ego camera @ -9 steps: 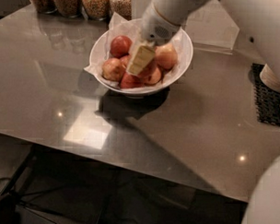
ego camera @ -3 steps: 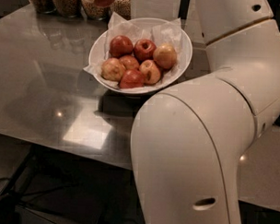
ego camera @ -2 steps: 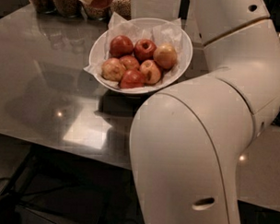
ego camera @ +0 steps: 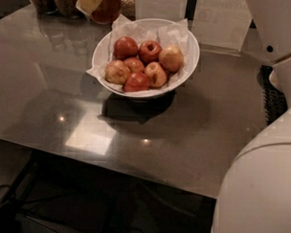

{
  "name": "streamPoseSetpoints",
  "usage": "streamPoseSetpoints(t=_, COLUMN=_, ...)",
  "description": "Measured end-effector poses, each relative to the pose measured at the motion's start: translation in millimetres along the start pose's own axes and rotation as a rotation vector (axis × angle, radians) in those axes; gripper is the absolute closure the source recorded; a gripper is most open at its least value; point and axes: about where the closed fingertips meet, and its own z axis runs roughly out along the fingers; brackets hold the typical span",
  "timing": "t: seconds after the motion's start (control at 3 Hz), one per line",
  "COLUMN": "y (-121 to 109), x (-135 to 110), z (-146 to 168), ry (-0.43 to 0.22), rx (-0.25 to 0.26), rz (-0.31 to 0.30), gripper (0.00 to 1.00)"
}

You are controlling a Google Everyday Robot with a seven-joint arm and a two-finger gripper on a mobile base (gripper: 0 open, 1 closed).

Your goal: Pick apple from white bowl

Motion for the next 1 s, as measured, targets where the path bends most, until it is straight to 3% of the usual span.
streamPoseSetpoints(t=0.33, y=0, x=0, z=0, ry=0.000, rx=0.000, rz=0.000, gripper=1.00)
streamPoseSetpoints(t=0.67, y=5, x=17, z=16, ry=-0.019, rx=-0.005, rz=0.039, gripper=1.00)
streamPoseSetpoints(t=1.0, y=28, x=41, z=27, ry=-0.066, rx=-0.009, rz=0.129, gripper=1.00)
